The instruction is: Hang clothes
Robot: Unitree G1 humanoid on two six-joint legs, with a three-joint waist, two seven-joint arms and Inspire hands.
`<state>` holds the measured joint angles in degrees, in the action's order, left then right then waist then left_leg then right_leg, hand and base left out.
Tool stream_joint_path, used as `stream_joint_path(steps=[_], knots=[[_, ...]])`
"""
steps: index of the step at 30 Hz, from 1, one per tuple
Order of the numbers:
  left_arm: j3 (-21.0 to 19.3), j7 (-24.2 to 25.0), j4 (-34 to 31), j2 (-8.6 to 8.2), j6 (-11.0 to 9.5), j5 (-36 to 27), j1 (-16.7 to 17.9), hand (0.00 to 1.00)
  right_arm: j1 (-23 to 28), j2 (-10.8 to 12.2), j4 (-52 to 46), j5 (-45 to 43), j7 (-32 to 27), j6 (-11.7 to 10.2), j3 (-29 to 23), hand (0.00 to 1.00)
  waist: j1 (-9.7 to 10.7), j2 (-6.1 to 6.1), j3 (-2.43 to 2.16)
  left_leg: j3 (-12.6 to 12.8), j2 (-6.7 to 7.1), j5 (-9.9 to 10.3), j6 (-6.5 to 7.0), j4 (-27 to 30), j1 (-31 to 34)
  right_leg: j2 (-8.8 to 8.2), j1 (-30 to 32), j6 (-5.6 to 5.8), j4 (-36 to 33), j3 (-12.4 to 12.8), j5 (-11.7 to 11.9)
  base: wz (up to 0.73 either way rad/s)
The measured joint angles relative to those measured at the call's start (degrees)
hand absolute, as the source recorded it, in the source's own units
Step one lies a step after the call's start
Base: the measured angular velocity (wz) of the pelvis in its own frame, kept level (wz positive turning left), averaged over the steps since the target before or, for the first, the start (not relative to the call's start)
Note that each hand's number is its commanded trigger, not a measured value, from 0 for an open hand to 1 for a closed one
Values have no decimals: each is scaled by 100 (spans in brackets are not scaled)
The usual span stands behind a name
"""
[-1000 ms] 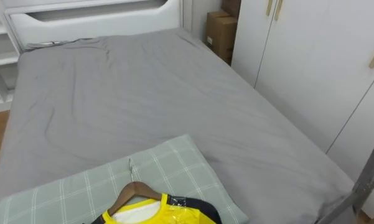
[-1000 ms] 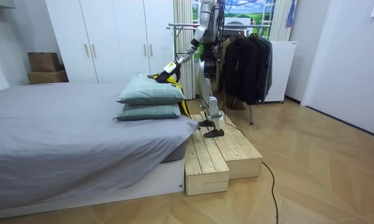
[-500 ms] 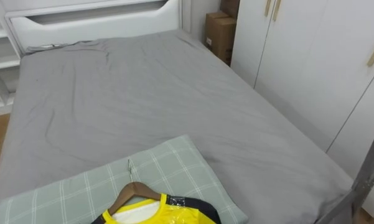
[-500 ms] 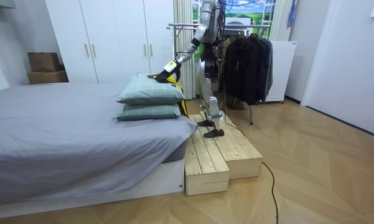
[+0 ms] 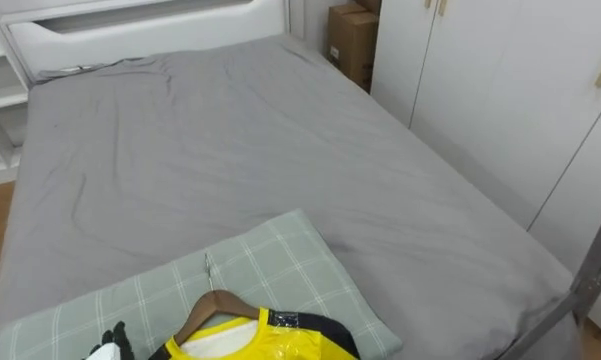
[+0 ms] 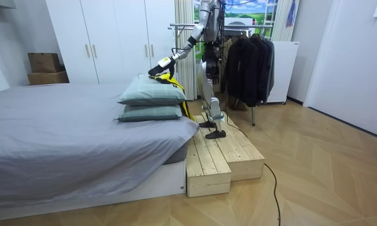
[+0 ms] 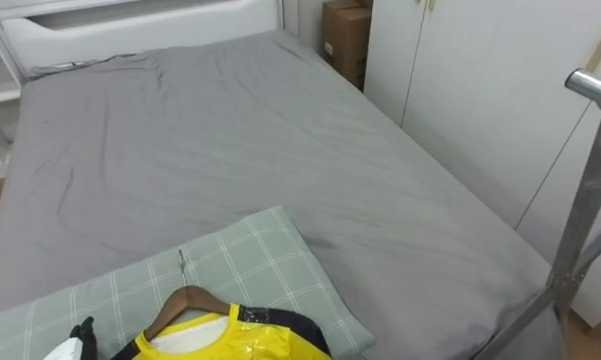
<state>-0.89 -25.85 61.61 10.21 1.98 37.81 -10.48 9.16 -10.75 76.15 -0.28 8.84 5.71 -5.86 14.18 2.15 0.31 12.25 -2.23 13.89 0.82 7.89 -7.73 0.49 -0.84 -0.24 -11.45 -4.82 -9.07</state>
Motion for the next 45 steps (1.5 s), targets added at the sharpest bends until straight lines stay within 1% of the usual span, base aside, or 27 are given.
stream_joint_path(steps=[3, 4, 8, 10, 12, 14, 19, 24, 26, 34, 38, 41, 45], knots=[[77, 0, -123, 5, -21, 3, -16, 0, -8, -2, -28, -1, 8, -35, 12, 0, 8, -15, 3, -6, -3, 0, 1, 12, 52, -9, 68, 1, -21, 2, -1, 0], [130, 6, -125, 13, -30, 3, -25, 0, -5, 0, -33, 6, 11, -69, 11, 0, 20, -33, 13, -6, -1, 0, 1, 48, 81, -21, 78, 1, -20, 3, -1, 0], [145, 21, -124, 28, -32, 4, -25, 0, -4, 0, -70, 17, 7, -68, 9, 0, 40, -94, 7, 6, 5, 0, 1, 83, 126, -30, 105, 0, -20, 6, -1, 0], [145, 29, -124, 53, -32, 4, -25, 0, -5, 0, -70, 15, 7, -67, 10, 0, 55, -102, 2, 2, 3, 0, 1, 92, 140, -30, 110, 0, -17, 7, -2, 0], [145, 34, -124, 92, -32, 3, -25, 0, -6, 0, -70, 13, 7, -68, 10, 0, 86, -96, -2, -1, 4, 0, 1, 101, 157, -32, 122, 0, -18, 7, -2, 0], [161, 55, -123, 153, -32, 4, -28, 0, -14, 0, -68, 12, 7, -68, 11, 0, 120, -80, -15, -8, 2, 0, 1, 150, 211, -36, 153, -1, -24, 9, -1, 0], [196, 129, -120, 196, -28, 7, -29, 0, -6, -1, -56, -10, 5, -68, 10, 0, 144, -66, -11, 7, -1, 0, 1, 152, 214, -30, 155, -1, -28, 8, -1, 0], [397, 232, -121, 198, -24, -9, -29, 0, -5, 0, -74, -6, 6, -69, 13, 0, 146, -56, -5, 10, -1, 0, 1, 151, 212, -35, 156, -2, -35, 11, 0, 0], [518, 371, -120, 198, -27, -11, -29, 0, -6, 2, -64, -6, 14, -73, 16, 0, 147, -56, 1, 11, 0, 0, 1, 151, 212, -36, 156, -2, -37, 10, 0, 0], [610, 549, -55, 171, -28, -7, -19, 0, 32, 9, -52, 9, 54, -60, 15, 0, 122, -89, 28, 18, 2, 0, 1, 148, 189, -29, 151, -8, -40, 18, 4, 0], [775, 652, 90, 128, 16, -7, 6, 0, 94, 28, -65, 13, 55, -7, 23, 0, 123, -84, 28, 20, 1, 0, 1, 128, 147, -24, 118, -9, -32, 16, 4, 0], [787, 692, 140, 100, 29, -7, 6, 0, 94, 60, -57, -2, 60, 63, 23, 0, 129, -80, 26, 20, 2, 0, 1, 127, 147, -23, 120, -9, -33, 20, 4, 0], [787, 787, 149, 86, 59, -5, 6, 0, 99, 99, -51, -1, 66, 66, 23, 0, 132, -65, 16, 21, 3, 0, 1, 128, 142, -20, 118, -9, -36, 20, 4, 0]])
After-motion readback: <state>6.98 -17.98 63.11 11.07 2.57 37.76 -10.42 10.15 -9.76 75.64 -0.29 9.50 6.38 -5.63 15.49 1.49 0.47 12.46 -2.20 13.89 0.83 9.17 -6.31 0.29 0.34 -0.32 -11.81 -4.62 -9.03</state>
